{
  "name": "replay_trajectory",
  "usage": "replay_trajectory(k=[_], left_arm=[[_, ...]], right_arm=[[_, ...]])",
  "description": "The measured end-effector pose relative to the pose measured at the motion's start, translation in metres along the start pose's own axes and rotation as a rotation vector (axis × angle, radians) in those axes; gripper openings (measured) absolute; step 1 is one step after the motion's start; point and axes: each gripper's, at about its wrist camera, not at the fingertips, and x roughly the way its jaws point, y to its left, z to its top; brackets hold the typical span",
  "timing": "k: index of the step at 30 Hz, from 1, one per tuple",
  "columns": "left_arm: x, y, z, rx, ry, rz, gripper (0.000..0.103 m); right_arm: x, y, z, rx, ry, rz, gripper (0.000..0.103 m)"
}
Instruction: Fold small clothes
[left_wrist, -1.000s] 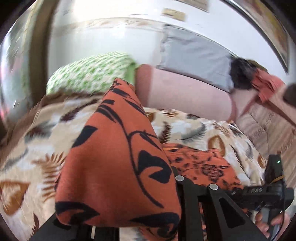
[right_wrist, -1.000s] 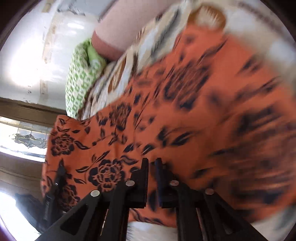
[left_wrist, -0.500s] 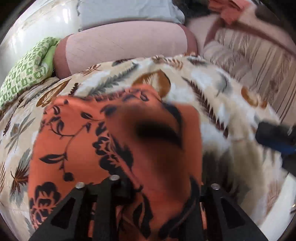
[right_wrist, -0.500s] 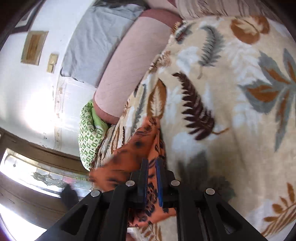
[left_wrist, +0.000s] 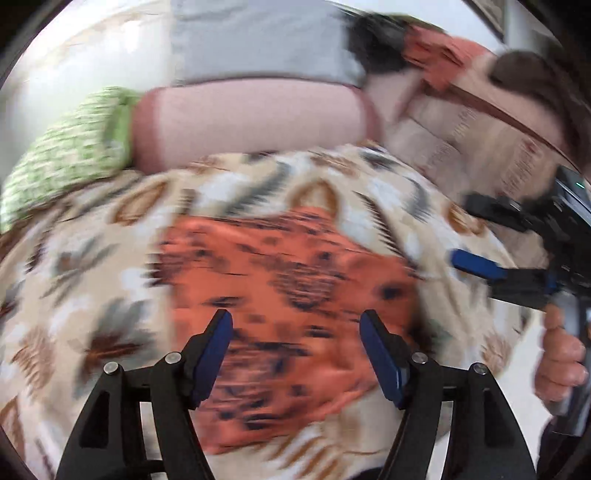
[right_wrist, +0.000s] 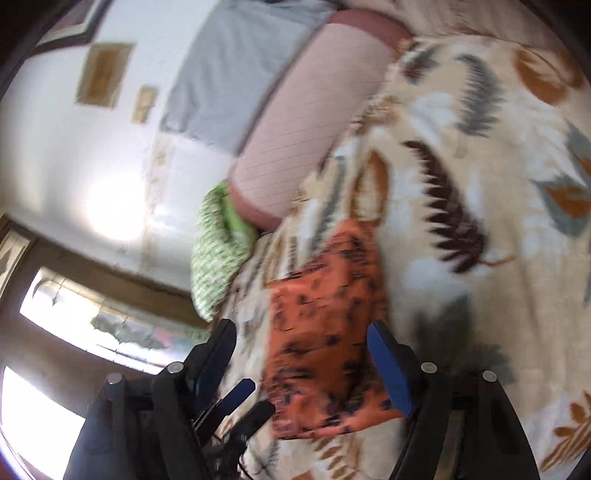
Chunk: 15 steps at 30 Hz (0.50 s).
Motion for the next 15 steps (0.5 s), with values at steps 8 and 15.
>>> replay_trajectory(k=[8, 15], left_arm=[[0.014, 0.066, -0.014, -0.154, 0.059, 0.183, 0.072], [0.062, 0.07, -0.059, -0.106, 0.187, 0.236, 0.078]], right_arm=[[0.056, 0.048, -0.028, -0.107, 0.116, -0.009, 0.039], [0.083, -0.034, -0.053, 0.018, 0.226, -0.359, 0.019]])
